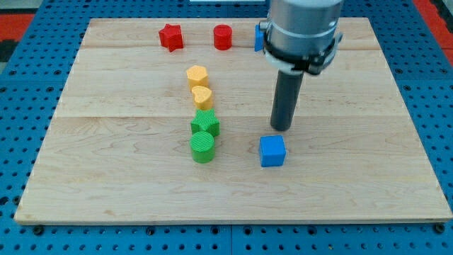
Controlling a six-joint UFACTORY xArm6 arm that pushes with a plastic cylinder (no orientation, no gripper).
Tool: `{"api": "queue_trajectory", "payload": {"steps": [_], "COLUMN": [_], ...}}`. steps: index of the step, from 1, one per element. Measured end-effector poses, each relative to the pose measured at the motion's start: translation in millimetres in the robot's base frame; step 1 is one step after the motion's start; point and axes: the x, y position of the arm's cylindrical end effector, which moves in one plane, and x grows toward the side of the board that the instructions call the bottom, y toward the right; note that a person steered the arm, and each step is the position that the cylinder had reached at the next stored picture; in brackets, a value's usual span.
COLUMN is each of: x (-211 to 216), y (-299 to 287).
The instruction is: Nudge the blue triangle down a bit
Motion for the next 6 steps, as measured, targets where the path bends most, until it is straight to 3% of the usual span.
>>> {"api": "queue_trajectory", "payload": {"steps": [1,2,3,5,6], "x": [-57.6,-141.4,-211.9,-241.6,-210.9], "y": [56.5,89.3,92.5,25.7,17.3]}}
